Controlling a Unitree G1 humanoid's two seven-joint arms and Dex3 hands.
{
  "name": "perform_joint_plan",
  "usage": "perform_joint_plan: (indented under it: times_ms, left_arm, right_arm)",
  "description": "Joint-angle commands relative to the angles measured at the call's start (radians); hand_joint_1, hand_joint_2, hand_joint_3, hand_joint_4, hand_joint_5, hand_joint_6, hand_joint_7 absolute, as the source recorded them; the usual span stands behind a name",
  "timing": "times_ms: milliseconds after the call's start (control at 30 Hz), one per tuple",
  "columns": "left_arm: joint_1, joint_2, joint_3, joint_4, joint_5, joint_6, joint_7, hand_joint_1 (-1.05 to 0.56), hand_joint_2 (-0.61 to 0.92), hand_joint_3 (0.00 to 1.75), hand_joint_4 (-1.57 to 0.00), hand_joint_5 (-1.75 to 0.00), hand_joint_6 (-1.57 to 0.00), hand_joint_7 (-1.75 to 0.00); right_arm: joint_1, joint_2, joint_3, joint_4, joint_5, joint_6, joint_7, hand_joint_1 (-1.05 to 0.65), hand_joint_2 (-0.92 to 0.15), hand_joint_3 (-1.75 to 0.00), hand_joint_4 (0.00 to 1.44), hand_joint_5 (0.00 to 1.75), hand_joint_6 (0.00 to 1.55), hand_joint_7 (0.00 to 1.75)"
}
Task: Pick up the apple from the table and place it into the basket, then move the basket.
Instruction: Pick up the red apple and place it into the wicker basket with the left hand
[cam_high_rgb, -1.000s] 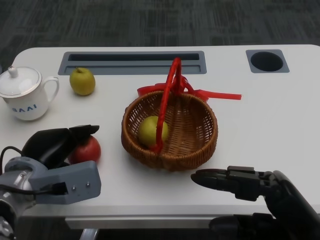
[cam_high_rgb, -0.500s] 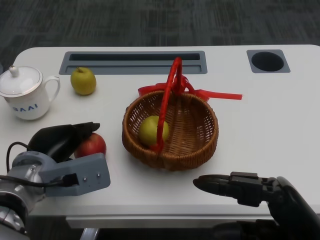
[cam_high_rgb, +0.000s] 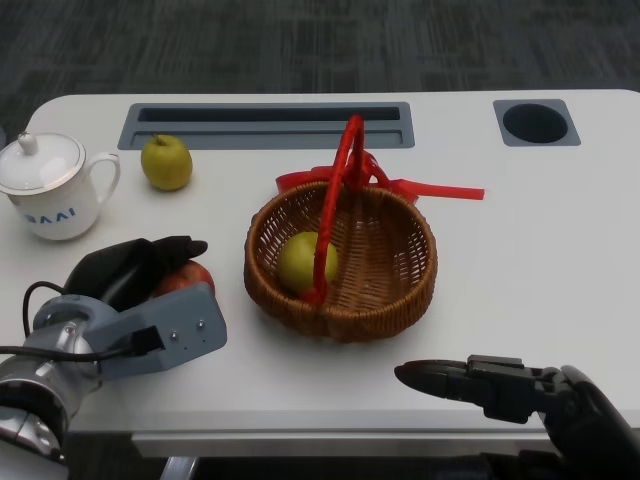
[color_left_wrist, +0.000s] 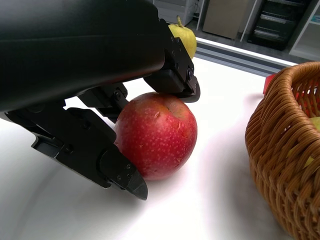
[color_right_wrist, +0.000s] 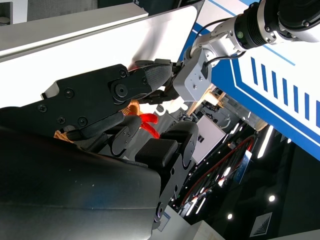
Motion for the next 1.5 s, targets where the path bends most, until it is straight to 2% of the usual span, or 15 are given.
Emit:
perform_joint_plan:
  times_ms: [33, 433, 600, 833, 967, 1100, 1267, 1500]
  left_arm:
    - [0.005, 0.017, 0.040, -0.012, -0.049, -0.055, -0.023, -0.12, 0.83, 0.00, -1.21, -0.03, -1.07, -0.02]
    - [0.019, 0.059, 0.124, -0.044, -0.129, -0.209, -0.018, -0.08, 0.81, 0.01, -1.25, -0.02, -1.08, -0.01]
    - [0.015, 0.086, 0.142, -0.075, -0.143, -0.319, 0.022, -0.04, 0.80, 0.00, -1.27, -0.02, -1.10, -0.01]
    - [0.006, 0.122, 0.159, -0.112, -0.158, -0.388, 0.023, -0.05, 0.80, 0.00, -1.25, 0.00, -1.10, 0.00]
    - [0.014, 0.134, 0.176, -0.164, -0.171, -0.485, 0.038, -0.09, 0.79, 0.00, -1.27, -0.01, -1.11, -0.01]
    - [0.017, 0.124, 0.191, -0.212, -0.183, -0.568, 0.042, -0.13, 0.78, 0.00, -1.30, -0.02, -1.12, -0.01]
    - [0.014, 0.113, 0.194, -0.239, -0.180, -0.599, 0.042, -0.13, 0.77, 0.00, -1.39, -0.06, -1.14, -0.01]
    - [-0.014, 0.026, 0.196, -0.233, -0.285, -0.582, -0.159, -0.12, 0.79, 0.01, -1.31, -0.01, -1.10, -0.01]
  right_arm:
    - [-0.014, -0.009, -0.006, 0.001, 0.010, -0.010, 0.002, -0.46, -0.91, -0.01, 0.77, 0.00, 0.72, 0.00]
    - [-0.030, -0.010, -0.003, 0.011, 0.013, -0.003, 0.011, -0.47, -0.92, 0.00, 0.78, 0.00, 0.73, 0.00]
    - [-0.028, -0.006, -0.003, 0.013, 0.008, -0.005, 0.008, -0.47, -0.91, 0.00, 0.78, 0.00, 0.74, 0.00]
    - [-0.034, -0.003, -0.002, 0.018, 0.006, -0.015, 0.006, -0.46, -0.91, 0.00, 0.78, 0.00, 0.75, 0.00]
    - [-0.032, 0.002, 0.000, 0.019, 0.000, -0.016, 0.003, -0.46, -0.91, 0.00, 0.79, 0.00, 0.75, 0.00]
    - [-0.038, 0.000, 0.003, 0.023, -0.002, -0.011, 0.008, -0.47, -0.91, 0.00, 0.78, 0.00, 0.75, 0.00]
    - [-0.041, 0.003, 0.003, 0.028, -0.005, -0.014, 0.006, -0.47, -0.91, 0.00, 0.79, 0.00, 0.75, 0.00]
    - [-0.038, 0.015, 0.002, 0.034, -0.016, -0.021, -0.005, -0.47, -0.91, 0.00, 0.79, 0.00, 0.76, 0.00]
